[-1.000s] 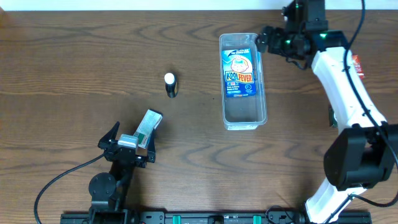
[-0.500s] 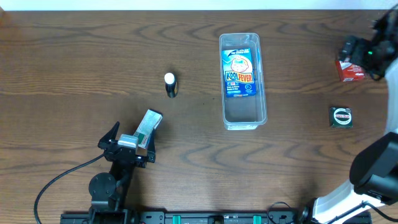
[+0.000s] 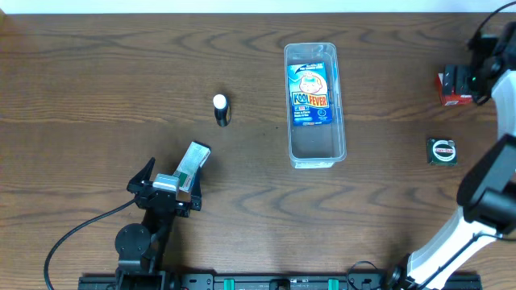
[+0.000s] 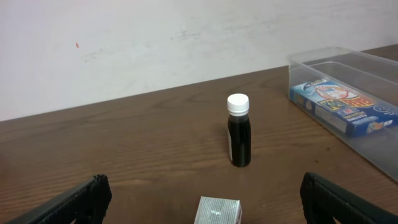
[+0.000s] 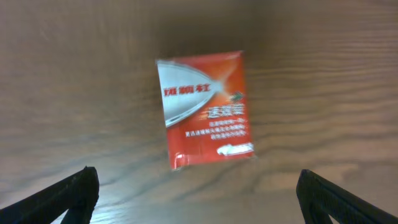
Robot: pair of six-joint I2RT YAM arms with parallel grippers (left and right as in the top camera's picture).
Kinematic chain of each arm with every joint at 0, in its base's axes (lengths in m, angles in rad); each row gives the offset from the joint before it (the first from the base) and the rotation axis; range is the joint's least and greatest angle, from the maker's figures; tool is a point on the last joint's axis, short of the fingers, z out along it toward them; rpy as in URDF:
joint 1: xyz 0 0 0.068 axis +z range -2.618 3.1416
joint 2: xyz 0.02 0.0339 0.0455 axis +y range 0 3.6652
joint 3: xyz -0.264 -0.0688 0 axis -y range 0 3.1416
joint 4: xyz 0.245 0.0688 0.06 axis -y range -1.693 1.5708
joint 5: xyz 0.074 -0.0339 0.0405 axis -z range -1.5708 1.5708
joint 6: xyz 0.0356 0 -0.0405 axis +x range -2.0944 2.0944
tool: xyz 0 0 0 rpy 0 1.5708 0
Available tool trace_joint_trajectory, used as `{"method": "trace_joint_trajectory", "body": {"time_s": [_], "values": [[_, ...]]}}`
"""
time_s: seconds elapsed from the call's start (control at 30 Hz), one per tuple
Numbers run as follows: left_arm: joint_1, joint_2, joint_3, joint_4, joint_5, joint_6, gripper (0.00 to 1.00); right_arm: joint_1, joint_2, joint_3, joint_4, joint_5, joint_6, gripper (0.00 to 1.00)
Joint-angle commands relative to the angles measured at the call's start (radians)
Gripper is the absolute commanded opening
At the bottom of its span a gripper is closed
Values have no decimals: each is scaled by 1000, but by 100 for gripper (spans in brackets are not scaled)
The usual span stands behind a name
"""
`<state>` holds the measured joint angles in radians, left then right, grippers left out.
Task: Pack container
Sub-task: 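Move right gripper to the red box and grasp it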
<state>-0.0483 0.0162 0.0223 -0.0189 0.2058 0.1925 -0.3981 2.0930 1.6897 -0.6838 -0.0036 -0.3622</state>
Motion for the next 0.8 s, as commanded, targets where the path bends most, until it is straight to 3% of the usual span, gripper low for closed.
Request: {"method": "trace_joint_trajectory", "body": {"time_s": [0.0,0.4,0.77], "values": [[4,1,-18,-32,11,16,98,0,76,16,23,15,-123,99],[4,1,-18,-32,11,16,98,-11,135,16,182,14,-126,99],[4,1,-18,-32,11,16,98,-42,161,16,198,-58,-106,99]]}}
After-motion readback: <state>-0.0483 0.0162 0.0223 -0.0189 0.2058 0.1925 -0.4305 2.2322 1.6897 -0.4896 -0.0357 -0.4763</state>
